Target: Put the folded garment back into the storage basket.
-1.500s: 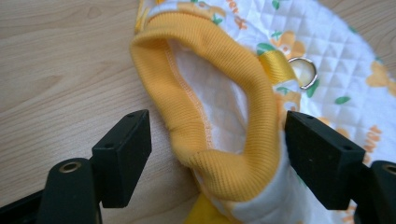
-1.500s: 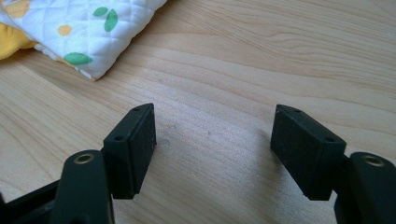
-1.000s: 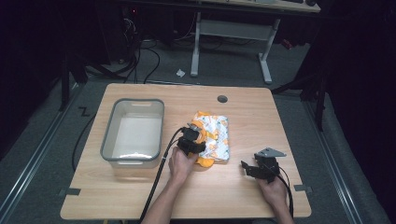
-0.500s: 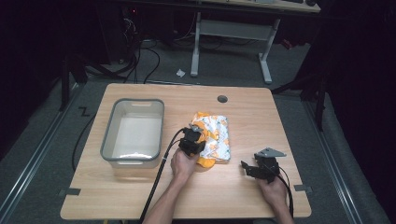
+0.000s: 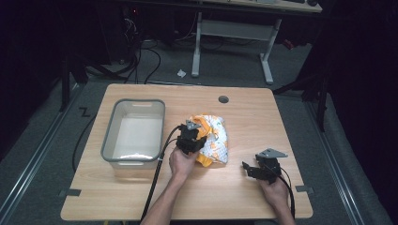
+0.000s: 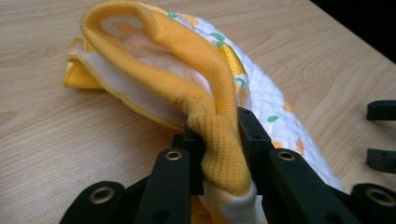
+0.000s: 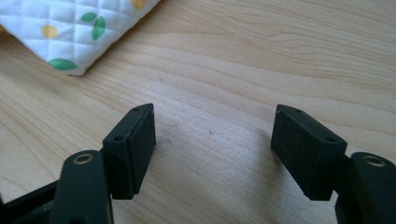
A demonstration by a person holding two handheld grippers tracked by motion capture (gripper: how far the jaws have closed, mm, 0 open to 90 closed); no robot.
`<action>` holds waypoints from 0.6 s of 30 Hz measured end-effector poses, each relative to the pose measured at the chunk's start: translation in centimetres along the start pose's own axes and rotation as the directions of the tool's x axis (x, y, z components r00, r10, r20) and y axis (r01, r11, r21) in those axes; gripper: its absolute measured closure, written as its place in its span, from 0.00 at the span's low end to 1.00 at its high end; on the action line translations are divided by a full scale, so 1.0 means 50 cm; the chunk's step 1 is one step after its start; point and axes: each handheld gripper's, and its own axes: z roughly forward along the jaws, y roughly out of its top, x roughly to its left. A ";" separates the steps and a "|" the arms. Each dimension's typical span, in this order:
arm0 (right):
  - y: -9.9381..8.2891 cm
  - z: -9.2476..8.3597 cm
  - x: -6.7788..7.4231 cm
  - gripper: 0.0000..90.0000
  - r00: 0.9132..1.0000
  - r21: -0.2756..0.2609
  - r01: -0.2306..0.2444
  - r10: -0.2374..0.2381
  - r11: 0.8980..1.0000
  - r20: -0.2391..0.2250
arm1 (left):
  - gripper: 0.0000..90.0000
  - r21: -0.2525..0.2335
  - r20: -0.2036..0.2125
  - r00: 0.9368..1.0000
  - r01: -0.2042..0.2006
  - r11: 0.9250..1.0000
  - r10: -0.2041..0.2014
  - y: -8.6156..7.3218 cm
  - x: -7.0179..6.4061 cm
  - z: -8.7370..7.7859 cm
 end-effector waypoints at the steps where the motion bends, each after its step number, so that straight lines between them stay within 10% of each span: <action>1: 0.000 0.000 0.000 0.35 1.000 0.000 0.000 0.000 1.000 0.000 | 0.86 0.000 0.000 1.000 0.000 1.000 0.000 0.000 0.000 0.000; 18: 0.000 0.000 0.000 0.34 1.000 0.000 0.003 -0.003 1.000 -0.002 | 0.86 -0.067 0.026 0.998 -0.053 0.996 0.055 0.033 -0.011 -0.076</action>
